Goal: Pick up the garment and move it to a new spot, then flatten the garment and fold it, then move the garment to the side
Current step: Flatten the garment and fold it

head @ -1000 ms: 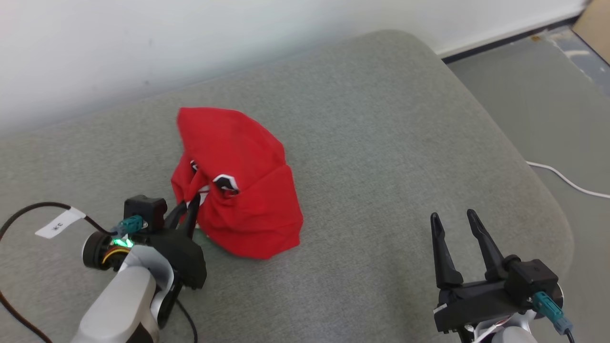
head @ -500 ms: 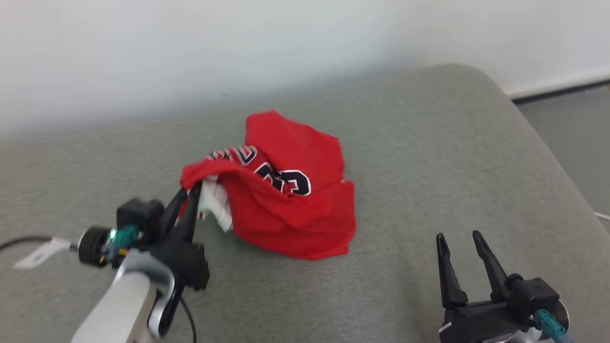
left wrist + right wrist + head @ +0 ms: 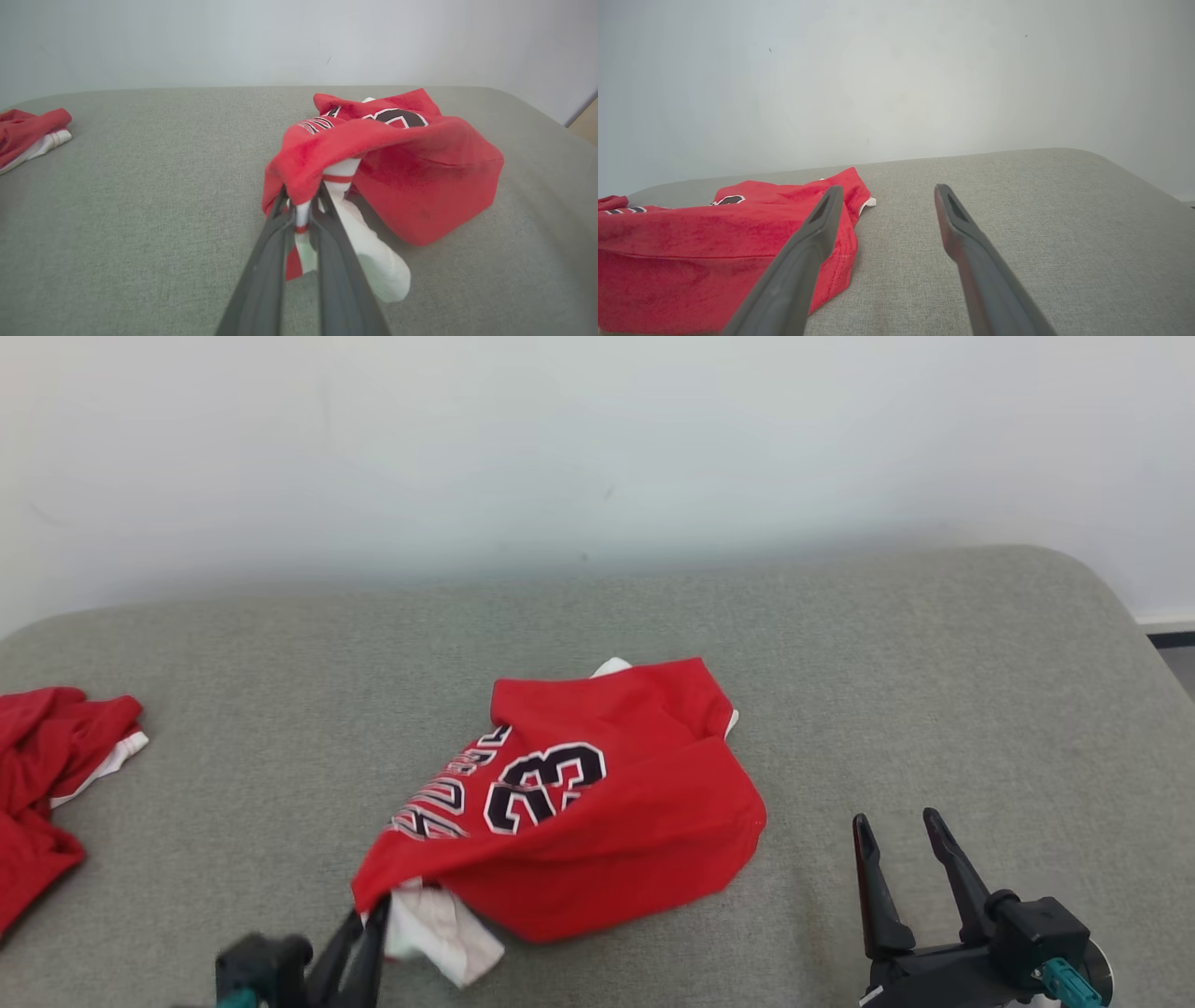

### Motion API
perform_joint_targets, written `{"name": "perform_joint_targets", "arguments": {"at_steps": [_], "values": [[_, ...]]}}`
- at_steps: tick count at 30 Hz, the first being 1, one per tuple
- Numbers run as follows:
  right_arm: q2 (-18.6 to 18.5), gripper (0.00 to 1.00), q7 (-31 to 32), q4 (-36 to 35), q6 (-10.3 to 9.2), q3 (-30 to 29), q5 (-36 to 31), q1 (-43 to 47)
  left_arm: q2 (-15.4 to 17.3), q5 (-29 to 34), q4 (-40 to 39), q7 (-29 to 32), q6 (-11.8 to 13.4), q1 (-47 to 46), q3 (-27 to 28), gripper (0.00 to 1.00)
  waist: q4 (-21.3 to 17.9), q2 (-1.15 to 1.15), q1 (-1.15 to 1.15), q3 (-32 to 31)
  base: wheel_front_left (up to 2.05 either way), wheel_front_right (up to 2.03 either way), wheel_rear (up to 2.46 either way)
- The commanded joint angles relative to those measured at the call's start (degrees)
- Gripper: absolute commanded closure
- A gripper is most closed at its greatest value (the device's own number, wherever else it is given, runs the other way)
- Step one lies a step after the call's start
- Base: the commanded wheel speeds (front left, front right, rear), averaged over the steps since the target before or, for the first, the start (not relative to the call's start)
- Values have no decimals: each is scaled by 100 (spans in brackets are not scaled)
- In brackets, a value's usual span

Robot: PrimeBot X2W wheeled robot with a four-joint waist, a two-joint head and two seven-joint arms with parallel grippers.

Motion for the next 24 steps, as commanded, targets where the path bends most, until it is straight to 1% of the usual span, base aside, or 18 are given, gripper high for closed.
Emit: {"name": "perform_joint_targets", "arguments": {"at_steps": [1,3,8,9,10,11,16,17,24], "values": [[-9,0,-5,16,-13,18,-38,61,-28,-112,-177,24,108,307,15,100,137,0,1,-79,0,0,0],[-9,0,-5,23,-13,24,-45,53,-81,-196,-222,21,180,520,-22,100,144,0,1,-56,0,0,0],[-8,0,-5,62,-13,27,-54,1,-205,-262,60,-60,155,644,-109,100,152,0,1,7,0,0,0],[-7,0,-5,70,-13,13,-54,-3,-229,-212,113,-106,161,598,-118,94,159,0,1,5,0,0,0],[-8,0,-5,75,-13,-4,-62,-7,-273,-182,154,-164,177,538,-113,11,172,0,1,4,0,0,0],[-9,0,-4,78,-13,-26,-68,-11,-309,-171,184,-209,173,495,-114,0,195,0,1,5,0,0,0],[-8,0,-5,71,-13,-27,-63,-66,-366,-88,283,-349,156,349,-151,0,280,0,1,31,0,0,0],[-9,0,-5,62,-13,-29,-48,-73,-390,-74,267,-342,188,352,-169,0,296,0,1,45,0,0,0],[-7,0,-5,50,-13,-54,17,-72,-544,-134,292,-434,200,569,-291,0,410,0,1,174,0,0,0]]}}
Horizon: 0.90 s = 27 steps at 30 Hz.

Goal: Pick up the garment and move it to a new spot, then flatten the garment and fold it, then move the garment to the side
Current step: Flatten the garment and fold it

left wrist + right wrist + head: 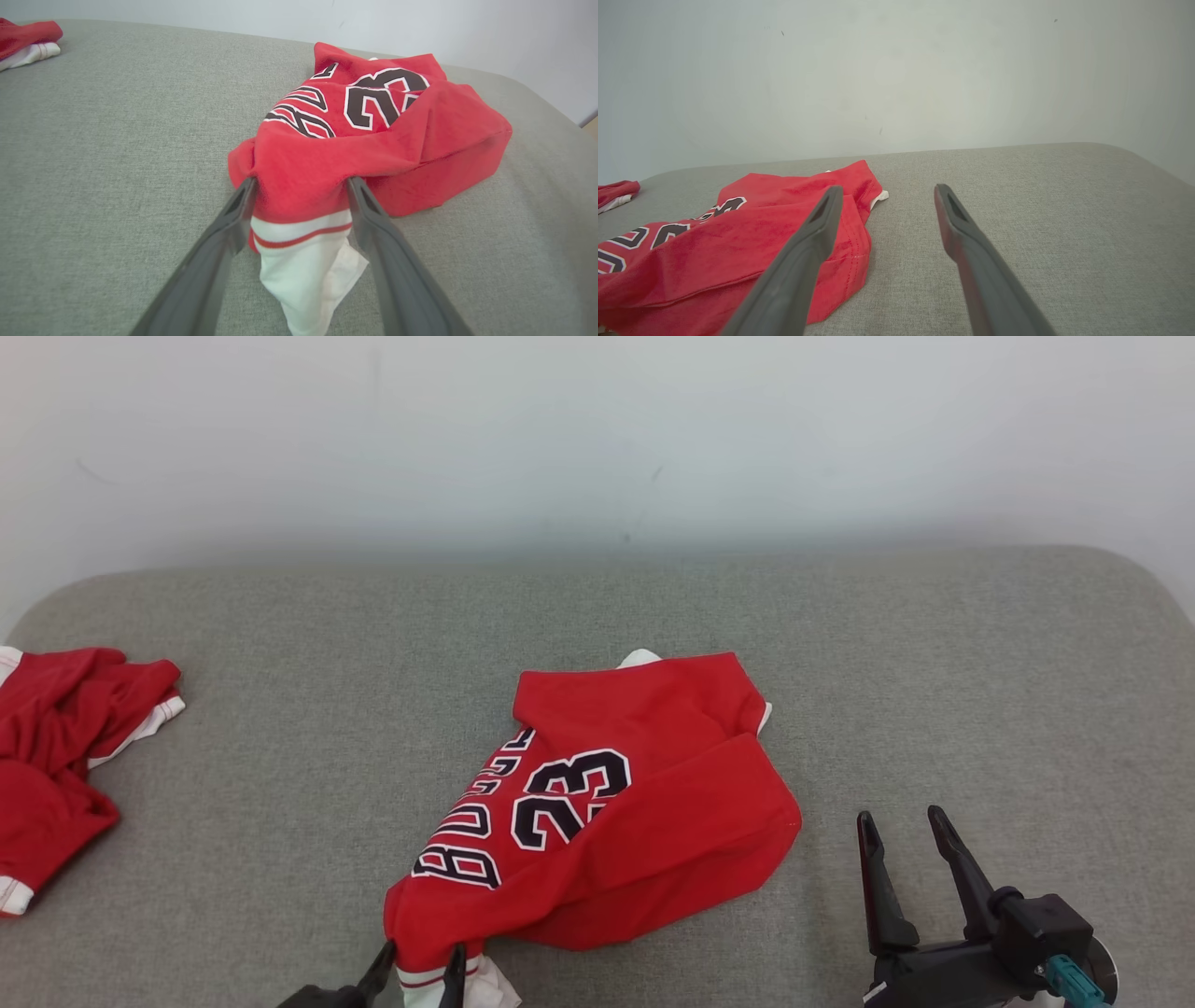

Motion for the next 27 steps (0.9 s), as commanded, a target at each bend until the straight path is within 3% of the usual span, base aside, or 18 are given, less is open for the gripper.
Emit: {"name": "perform_joint_targets", "arguments": {"at_steps": [1,10,15,27], "values": [[-9,0,-5,6,-13,-8,59,-38,-15,6,29,-52,10,95,-31,0,34,0,0,38,0,0,0],[-9,0,-5,41,-13,-34,26,-73,16,158,-89,-340,-33,-278,59,0,57,0,0,50,0,0,0],[-9,0,-4,210,-13,43,-125,-256,7,255,-260,-605,85,-390,251,0,56,0,0,0,0,0,0],[-389,0,272,2260,-13,444,98,-1322,254,259,-142,-754,362,-171,615,0,522,0,0,-159,0,0,0]]}}
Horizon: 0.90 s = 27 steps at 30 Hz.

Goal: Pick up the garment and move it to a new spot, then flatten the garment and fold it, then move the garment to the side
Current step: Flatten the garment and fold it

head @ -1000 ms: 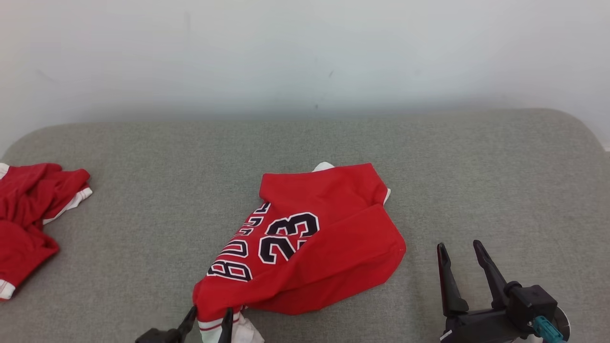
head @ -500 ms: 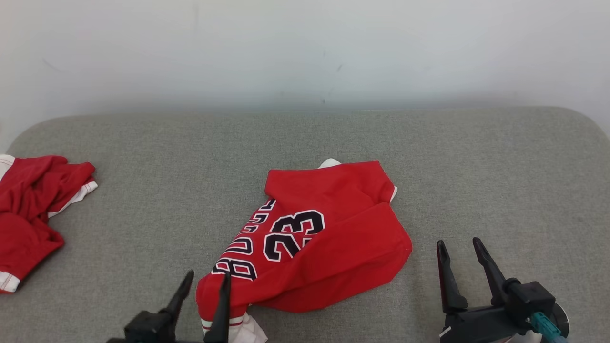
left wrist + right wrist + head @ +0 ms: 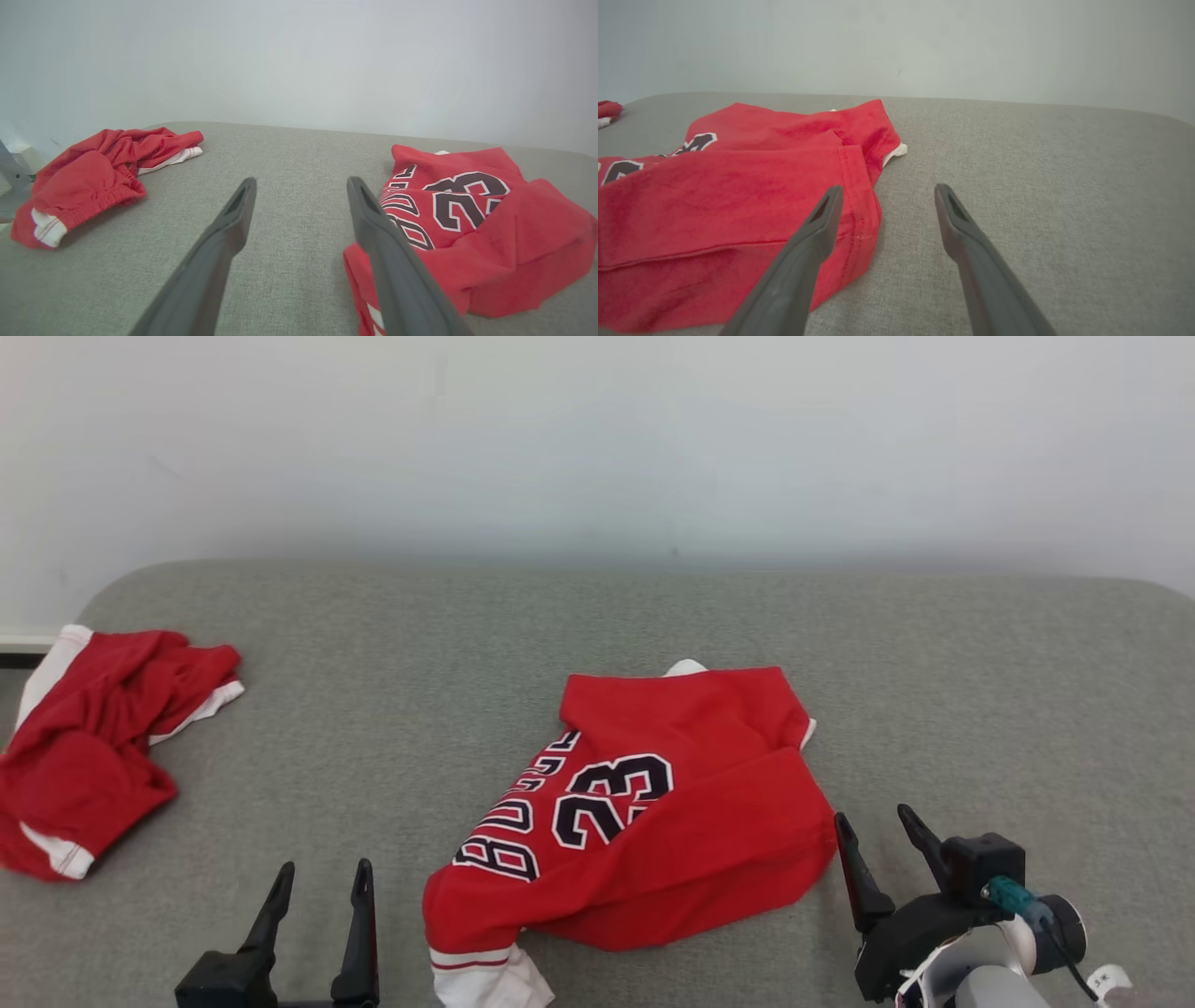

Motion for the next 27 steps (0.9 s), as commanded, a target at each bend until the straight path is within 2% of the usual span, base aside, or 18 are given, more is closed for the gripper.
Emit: {"name": "perform_joint_targets", "arguments": {"at_steps": [1,6,10,11,12,16,21,27], "values": [[-72,0,13,260,-13,41,149,-178,17,-44,-59,-43,41,87,11,0,266,0,0,-30,0,0,0],[-126,0,201,1187,-13,204,489,-615,31,-67,-125,-19,44,112,10,0,620,0,0,-4,0,0,0],[-58,0,288,1735,-13,418,751,-778,67,-84,-140,-9,61,196,6,0,754,0,0,-20,0,0,0],[-43,96,280,1840,-13,484,824,-789,69,-96,-152,-9,87,226,17,0,754,0,0,-33,0,0,0],[-27,100,231,1923,-13,547,864,-803,87,-119,-145,-10,98,261,39,0,735,0,0,-58,0,0,0],[-124,100,-103,1998,-13,603,1027,-857,118,-154,-131,-23,146,367,107,0,559,0,0,-155,0,0,0],[-340,100,-237,1852,-13,460,1108,-843,89,-215,-134,-29,149,484,112,0,294,0,0,-238,0,0,0],[-804,100,-265,1285,-13,15,1013,-457,-18,-251,-45,-49,110,481,76,0,-110,0,0,-250,0,0,0]]}}
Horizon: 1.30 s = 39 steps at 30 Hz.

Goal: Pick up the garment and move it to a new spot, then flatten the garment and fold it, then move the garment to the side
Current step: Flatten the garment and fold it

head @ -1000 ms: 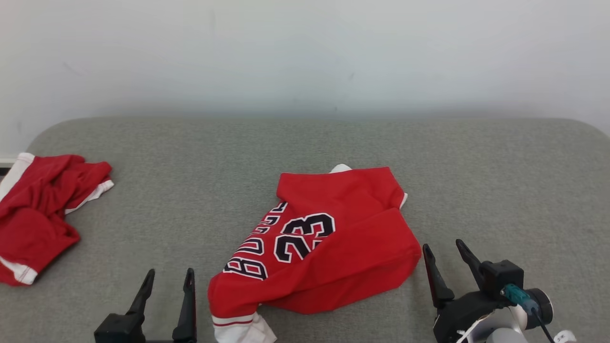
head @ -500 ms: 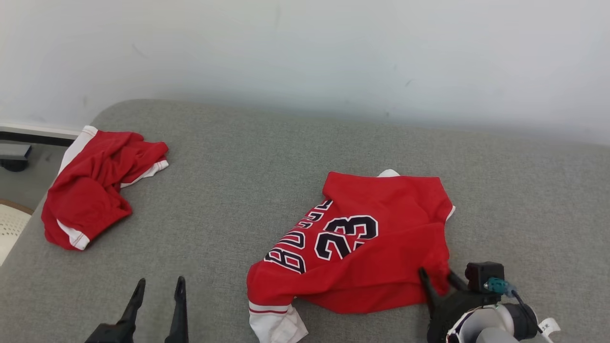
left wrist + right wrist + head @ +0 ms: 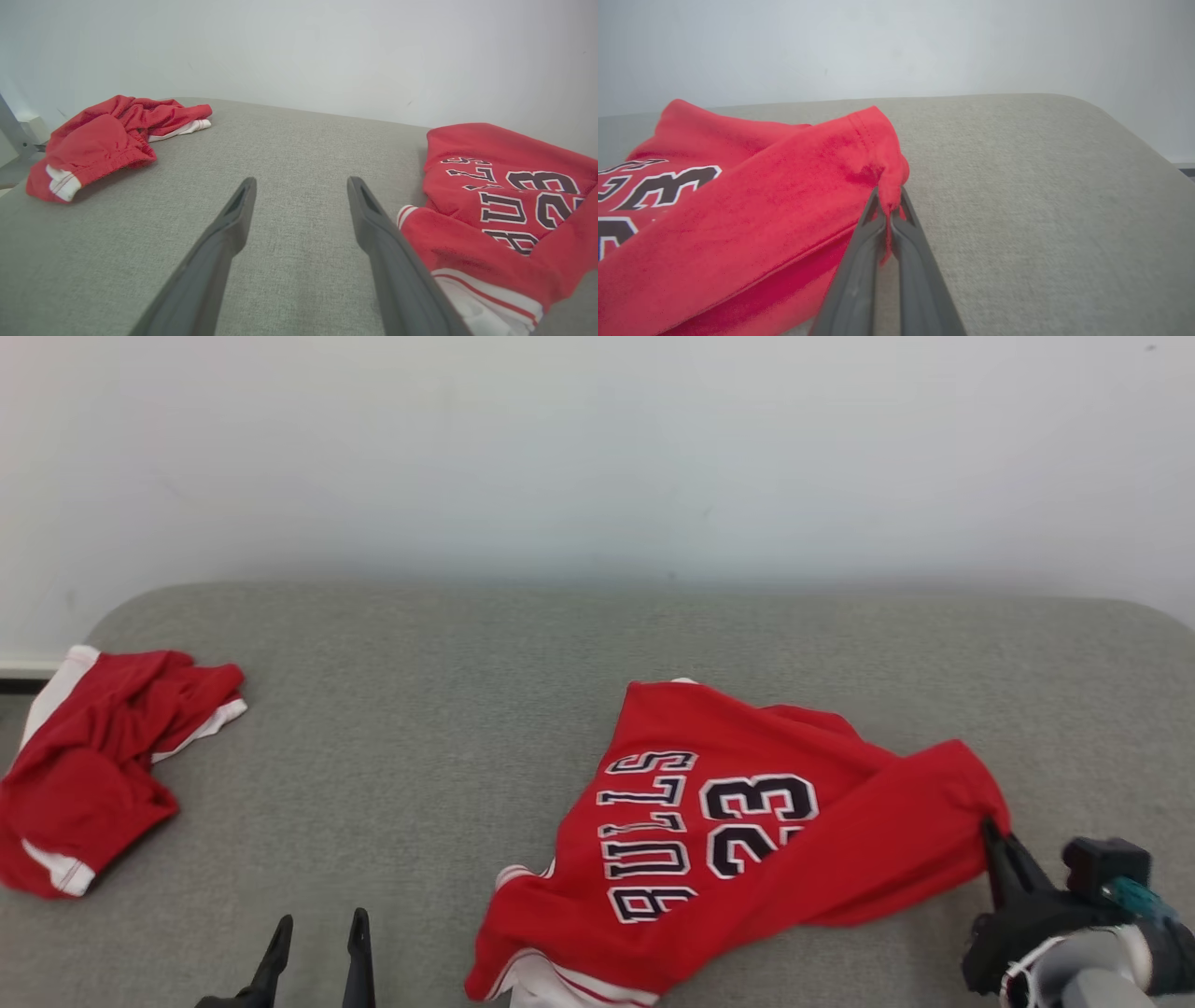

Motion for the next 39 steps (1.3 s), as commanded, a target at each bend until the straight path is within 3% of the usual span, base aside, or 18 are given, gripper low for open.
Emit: {"name": "perform_joint_targets", "arguments": {"at_steps": [1,8,9,10,11,20,24,34,39], "values": [[-49,100,-3,-82,-13,-76,-37,139,-29,-12,35,-18,-14,23,0,0,-245,0,0,-30,0,0,0],[-31,99,84,-536,-13,-485,-152,750,-180,-20,200,-80,-85,-33,11,0,-442,0,0,45,0,0,0],[-3,72,76,-623,-13,-540,-202,780,-184,-21,224,-73,-91,-36,25,0,-456,0,0,53,0,0,0],[51,7,62,-711,-13,-599,-234,801,-190,-21,251,-82,-108,-36,39,0,-466,0,0,59,0,0,0],[97,0,53,-802,-13,-639,-292,827,-191,-21,270,-90,-132,-34,55,0,-475,0,0,63,0,0,0],[458,0,-9,-2369,-13,-1084,-813,1201,-274,58,386,-82,-206,7,-83,0,-458,0,0,36,0,0,0],[635,0,-4,-2888,-13,-1080,-961,1442,-349,70,519,-29,-362,-64,-266,0,-491,0,0,21,0,0,0],[916,0,118,-3084,-13,-723,-992,1643,-551,82,1289,83,-919,-873,-571,0,-803,0,0,86,0,0,0],[937,0,125,-3059,-13,-593,-923,1606,-642,-7,1761,420,-1174,-1172,-754,0,-1028,0,0,138,0,0,0]]}}
